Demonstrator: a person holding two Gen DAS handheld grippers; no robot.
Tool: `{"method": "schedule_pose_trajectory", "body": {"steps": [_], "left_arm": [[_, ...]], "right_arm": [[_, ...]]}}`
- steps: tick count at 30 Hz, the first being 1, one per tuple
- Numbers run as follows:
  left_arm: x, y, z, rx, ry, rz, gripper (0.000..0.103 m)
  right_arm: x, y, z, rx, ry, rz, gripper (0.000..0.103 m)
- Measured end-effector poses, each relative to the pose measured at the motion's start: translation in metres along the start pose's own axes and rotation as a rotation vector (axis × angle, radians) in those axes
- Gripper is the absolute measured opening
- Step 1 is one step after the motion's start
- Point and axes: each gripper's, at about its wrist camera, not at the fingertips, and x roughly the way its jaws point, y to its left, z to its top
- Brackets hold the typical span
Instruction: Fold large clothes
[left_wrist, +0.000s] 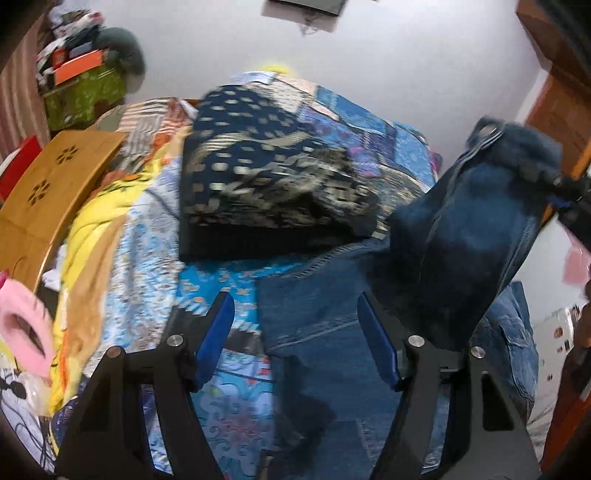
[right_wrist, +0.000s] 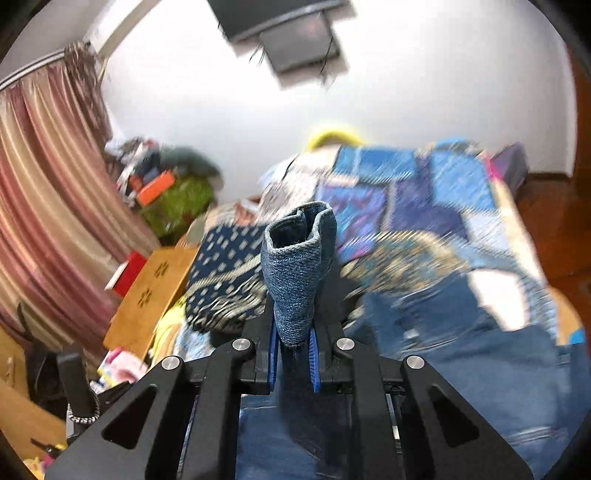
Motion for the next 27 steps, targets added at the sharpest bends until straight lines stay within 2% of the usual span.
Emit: {"method": "schedule_pose_trajectory", "body": {"steps": [4,7,10,15,19,22,23,27], "left_arm": [[0.013,-0.029,-0.003,0.033,0.043,-0.041,0.071],[0.028,-0.053,-0.007,0.063,0.087,-0.071,0.071],[0.046,-0.075,-0.015,0.087,0.139,-0.09,0.071],[0.079,-0.106,-0.038,0.102,0.251,-0.119,0.071],[0.093,-0.123,-0.057,0.141,0.298,-0.109,0.071],[0.092,-0.134,-0.064,0.205,0.269,-0.047,0.072],[0.09,-0.14,-0.066,0.237,0.251,-0.022,0.072],[0.085,-0.151,-0.065,0.276,0.23,-0.013,0.072]], "right_arm": [[-0.037,-0.029,-0.001,-0.003,-0.053,-0.068,0.012],[-0.055,-0.052,-0.011,0.007,-0.051,-0.1,0.012],[-0.06,-0.076,-0.029,0.021,-0.014,-0.14,0.012],[-0.046,-0.122,-0.065,0.081,0.113,-0.222,0.012],[-0.04,-0.155,-0.097,0.189,0.186,-0.231,0.013],[-0.04,-0.172,-0.118,0.261,0.228,-0.211,0.013],[-0.041,-0.175,-0.124,0.277,0.227,-0.21,0.017],[-0.058,-0.182,-0.135,0.336,0.185,-0.227,0.029]]}}
